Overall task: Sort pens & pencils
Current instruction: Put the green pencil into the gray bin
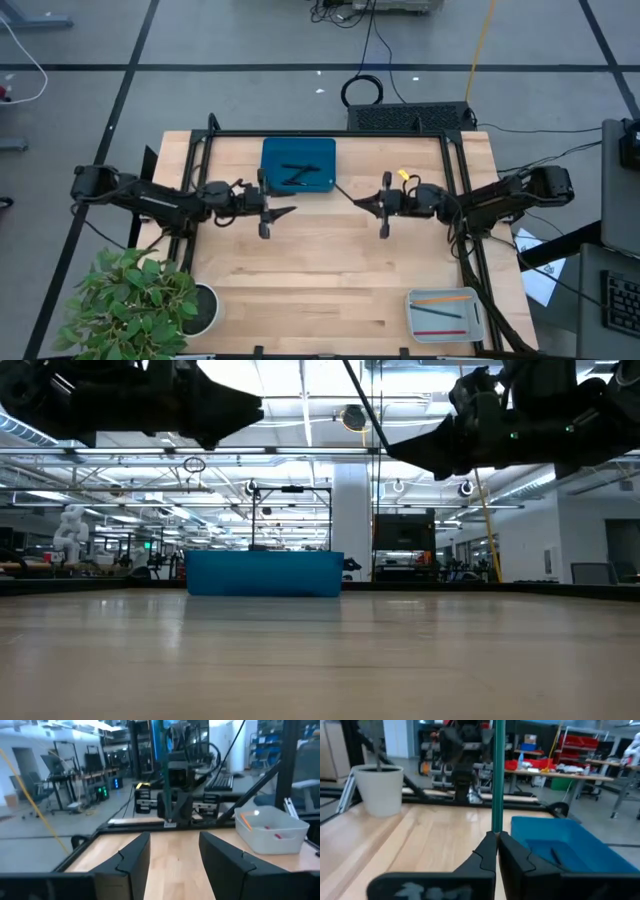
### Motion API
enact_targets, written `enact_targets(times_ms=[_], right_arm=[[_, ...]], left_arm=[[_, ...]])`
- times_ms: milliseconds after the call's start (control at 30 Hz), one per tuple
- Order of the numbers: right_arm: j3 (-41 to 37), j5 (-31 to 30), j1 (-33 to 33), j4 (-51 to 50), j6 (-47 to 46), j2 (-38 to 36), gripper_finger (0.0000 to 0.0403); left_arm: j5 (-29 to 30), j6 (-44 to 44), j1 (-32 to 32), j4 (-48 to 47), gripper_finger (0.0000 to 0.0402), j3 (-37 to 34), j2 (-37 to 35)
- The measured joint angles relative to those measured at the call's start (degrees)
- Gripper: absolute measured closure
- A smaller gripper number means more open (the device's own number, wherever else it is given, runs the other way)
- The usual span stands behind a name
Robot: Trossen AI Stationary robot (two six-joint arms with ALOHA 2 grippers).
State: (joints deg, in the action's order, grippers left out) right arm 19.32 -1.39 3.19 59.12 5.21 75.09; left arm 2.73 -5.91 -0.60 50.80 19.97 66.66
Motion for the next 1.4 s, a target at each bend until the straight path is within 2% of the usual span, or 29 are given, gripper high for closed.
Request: enact_targets(times_ms=[167, 833, 967, 1033, 1133, 1267, 1400], right_arm=[[0.14, 0.04, 0.6, 1.48, -0.53, -0.02, 0.0403], [0.12, 0.14, 0.49, 0.72, -1.84, -0.04, 0.0403], [0.33, 2.14, -0.56, -0.72, -7.52, -0.33, 0.0403], [1.45, 5.62, -2.49, -4.39, -8.82, -1.38, 0.0403], [4.19, 6.29, -6.47, -16.15, -9.29, -4.45, 0.0403], [9.9, 5.1, -13.14, -38.11, -12.34, -9.3, 0.0403], [16.83, 0.29, -21.27, -60.12, -19.45, -13.62, 0.0403]], left_arm=[[-0.12, 0.08, -0.06, 7.04, 0.0227, 0.0, 4.89], [0.21, 0.2, -0.06, 6.37, 0.0227, 0.0, 4.91], [0.28, 0.41, -0.06, 6.37, 0.0227, -0.02, 4.91], [0.28, 0.41, -0.06, 6.36, 0.0227, -0.02, 4.91], [0.3, 0.26, -0.06, 6.12, 0.0227, -0.02, 4.91], [0.3, 0.22, -0.06, 5.93, 0.0227, -0.02, 4.91], [0.3, 0.28, -0.06, 5.93, 0.0227, -0.02, 4.91]])
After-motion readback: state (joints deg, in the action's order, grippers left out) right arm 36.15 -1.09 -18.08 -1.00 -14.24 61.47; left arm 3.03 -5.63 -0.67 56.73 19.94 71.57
